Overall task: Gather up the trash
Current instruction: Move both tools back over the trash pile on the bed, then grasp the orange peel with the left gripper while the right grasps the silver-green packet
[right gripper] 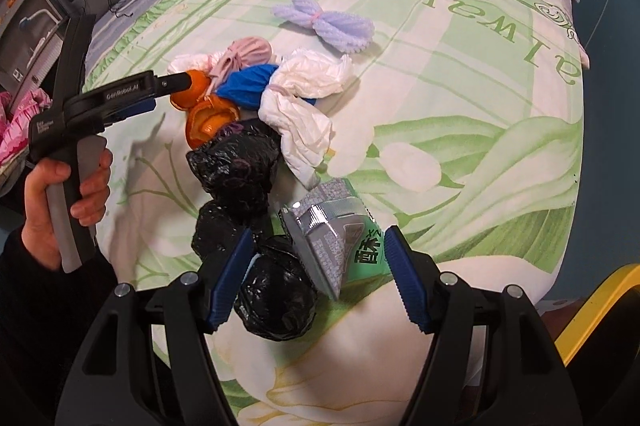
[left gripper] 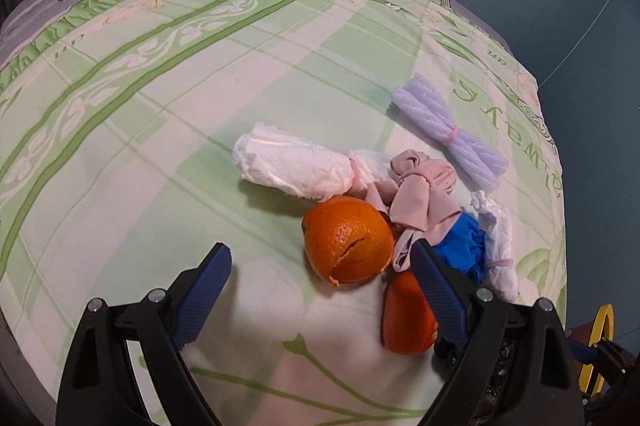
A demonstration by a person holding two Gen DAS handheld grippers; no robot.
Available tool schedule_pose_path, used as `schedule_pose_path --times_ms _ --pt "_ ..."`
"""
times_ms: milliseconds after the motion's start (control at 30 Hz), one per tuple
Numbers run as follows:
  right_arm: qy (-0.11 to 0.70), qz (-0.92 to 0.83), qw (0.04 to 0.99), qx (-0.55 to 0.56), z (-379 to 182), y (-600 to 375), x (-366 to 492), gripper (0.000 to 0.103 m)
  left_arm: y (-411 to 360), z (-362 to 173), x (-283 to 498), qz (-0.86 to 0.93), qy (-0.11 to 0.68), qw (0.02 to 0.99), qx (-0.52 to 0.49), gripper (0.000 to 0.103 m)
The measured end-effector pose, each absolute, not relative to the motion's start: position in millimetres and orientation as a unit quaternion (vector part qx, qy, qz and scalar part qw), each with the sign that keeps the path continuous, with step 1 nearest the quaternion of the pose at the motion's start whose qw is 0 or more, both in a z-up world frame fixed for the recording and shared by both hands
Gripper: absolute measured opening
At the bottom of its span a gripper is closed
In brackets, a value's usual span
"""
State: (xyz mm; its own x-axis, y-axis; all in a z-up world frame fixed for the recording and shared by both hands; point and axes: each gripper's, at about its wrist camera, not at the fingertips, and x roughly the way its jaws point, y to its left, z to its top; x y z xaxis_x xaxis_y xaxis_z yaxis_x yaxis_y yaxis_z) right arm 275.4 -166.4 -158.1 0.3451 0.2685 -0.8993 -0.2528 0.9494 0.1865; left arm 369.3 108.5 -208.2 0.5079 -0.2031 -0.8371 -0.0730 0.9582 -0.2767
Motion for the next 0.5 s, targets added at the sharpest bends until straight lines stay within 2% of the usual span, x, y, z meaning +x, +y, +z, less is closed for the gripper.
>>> schedule_pose_path --times_ms 333,500 --pt "0.562 0.148 0.813 0.019 -172.5 -167.7 284.8 0.064 115.4 -226.2 374.7 -0.044 0.505 0.844 -0.174 0.080" --pt "0.573 0.147 0.806 0.026 -180.4 -165.6 288.0 0.056 110.5 -228.3 372.9 -0.056 0.505 0.844 -0.172 0.067"
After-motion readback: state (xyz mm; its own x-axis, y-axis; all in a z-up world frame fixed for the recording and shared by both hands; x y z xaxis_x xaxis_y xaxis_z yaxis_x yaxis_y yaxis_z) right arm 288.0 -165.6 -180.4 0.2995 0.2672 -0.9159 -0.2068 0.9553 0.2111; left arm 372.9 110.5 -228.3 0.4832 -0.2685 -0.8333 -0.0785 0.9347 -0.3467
